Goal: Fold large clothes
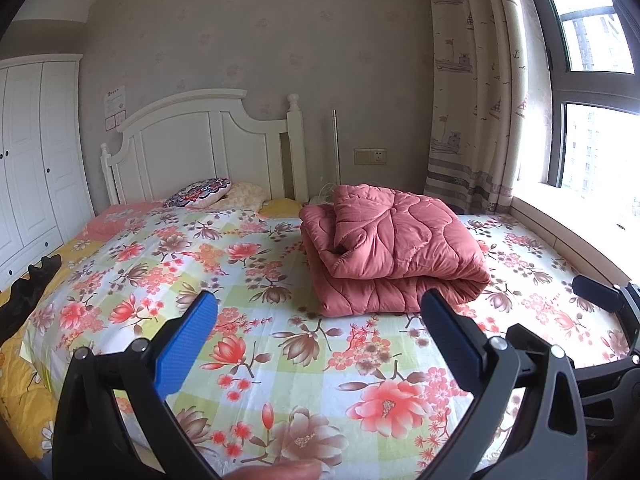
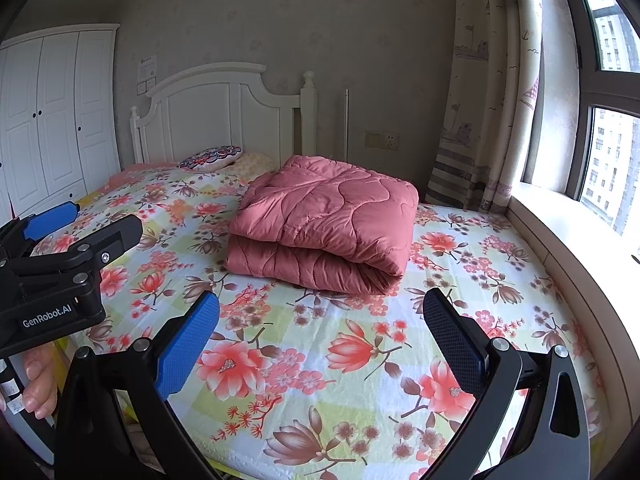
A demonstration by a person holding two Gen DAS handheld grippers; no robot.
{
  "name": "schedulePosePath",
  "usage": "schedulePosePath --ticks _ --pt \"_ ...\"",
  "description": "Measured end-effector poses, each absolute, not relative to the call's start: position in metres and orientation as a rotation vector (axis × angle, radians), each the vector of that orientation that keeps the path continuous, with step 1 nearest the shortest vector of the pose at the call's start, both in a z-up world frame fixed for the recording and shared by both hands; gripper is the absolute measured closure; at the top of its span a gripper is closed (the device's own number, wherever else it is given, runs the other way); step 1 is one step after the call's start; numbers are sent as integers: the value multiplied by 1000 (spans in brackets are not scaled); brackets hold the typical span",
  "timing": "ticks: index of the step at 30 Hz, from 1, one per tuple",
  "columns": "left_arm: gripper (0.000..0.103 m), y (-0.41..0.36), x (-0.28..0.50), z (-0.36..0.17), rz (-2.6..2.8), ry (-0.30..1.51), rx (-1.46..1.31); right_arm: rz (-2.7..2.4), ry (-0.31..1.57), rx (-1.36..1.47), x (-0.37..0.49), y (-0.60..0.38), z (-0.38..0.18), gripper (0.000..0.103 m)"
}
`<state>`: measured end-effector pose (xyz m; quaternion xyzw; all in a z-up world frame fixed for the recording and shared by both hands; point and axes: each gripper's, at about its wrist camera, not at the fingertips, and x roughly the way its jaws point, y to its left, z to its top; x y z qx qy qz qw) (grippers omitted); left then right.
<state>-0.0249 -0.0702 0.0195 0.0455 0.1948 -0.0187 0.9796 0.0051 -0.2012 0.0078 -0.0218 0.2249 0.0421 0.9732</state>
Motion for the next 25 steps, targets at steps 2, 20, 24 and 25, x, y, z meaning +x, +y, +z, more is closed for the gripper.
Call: schedulePosePath --ticks 2,20,24,25 --pt "2 -70 -25 20 -39 390 94 84 453 -45 5 -201 8 5" --pt "2 -69 12 13 -100 394 62 71 510 -34 26 -208 -11 5" --pt "2 -49 80 -6 -73 548 51 54 598 39 58 -234 -30 5" --pt "2 -38 99 -9 -33 561 60 43 611 65 66 -246 -31 5"
